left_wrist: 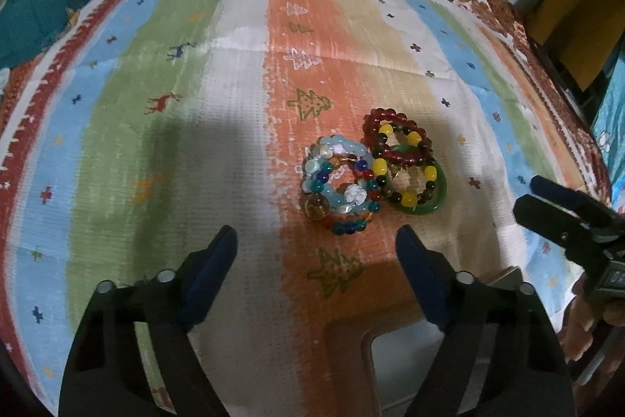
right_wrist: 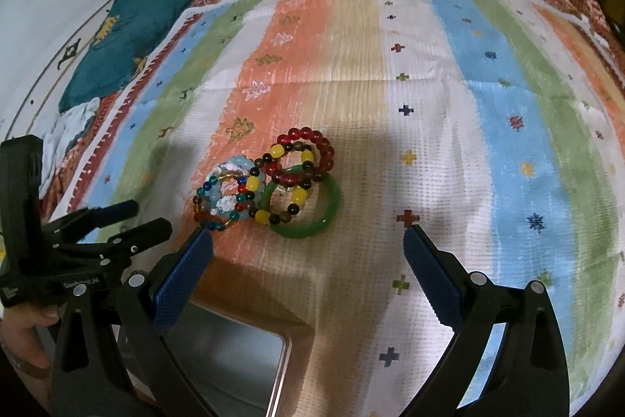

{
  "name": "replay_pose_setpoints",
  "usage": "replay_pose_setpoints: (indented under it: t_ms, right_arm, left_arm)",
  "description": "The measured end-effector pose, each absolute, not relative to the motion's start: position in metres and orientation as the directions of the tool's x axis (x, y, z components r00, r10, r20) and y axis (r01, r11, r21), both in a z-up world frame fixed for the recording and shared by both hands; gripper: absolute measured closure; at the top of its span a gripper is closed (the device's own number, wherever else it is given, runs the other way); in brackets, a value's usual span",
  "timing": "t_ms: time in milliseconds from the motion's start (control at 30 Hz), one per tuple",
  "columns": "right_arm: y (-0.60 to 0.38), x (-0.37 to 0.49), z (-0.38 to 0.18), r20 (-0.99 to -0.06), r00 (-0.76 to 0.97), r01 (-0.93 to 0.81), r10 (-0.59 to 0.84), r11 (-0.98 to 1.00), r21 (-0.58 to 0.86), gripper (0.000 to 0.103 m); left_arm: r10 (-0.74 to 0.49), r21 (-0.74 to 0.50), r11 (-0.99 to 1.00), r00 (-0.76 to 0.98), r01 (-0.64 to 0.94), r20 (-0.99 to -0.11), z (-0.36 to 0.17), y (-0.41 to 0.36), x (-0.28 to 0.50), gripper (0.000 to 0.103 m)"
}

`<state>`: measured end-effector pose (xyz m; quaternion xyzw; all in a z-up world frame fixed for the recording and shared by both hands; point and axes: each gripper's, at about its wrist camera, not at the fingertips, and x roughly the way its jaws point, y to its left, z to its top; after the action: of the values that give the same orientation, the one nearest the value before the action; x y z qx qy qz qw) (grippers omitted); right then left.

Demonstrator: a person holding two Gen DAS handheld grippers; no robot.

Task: Organize jewelry
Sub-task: 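Lower both tools over the bracelets, fingers open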

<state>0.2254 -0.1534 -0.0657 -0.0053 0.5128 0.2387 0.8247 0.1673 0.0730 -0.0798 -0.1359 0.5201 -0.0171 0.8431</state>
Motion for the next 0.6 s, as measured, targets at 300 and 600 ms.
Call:
replay_pose_setpoints:
  t_ms: [300,600]
  right_arm:
    - [-0.149,0.243,-0.084,-0.867,0.292,-0.36,0.404,0.886,0.292,0.014]
    - [-0.142,0.259,-0.104,-0.878,0.235,-0.339,0.416,0.882,0.327,0.03]
  left_arm:
    - [-0.225,-0.301,0.946,0.419,-0.123,-0.88,-0.095,0.079,0.184,0.042]
    - [-0.259,-0.328,0.938,0.404,-0.111,-0.877,-0.102,0.082,0.198,0.06]
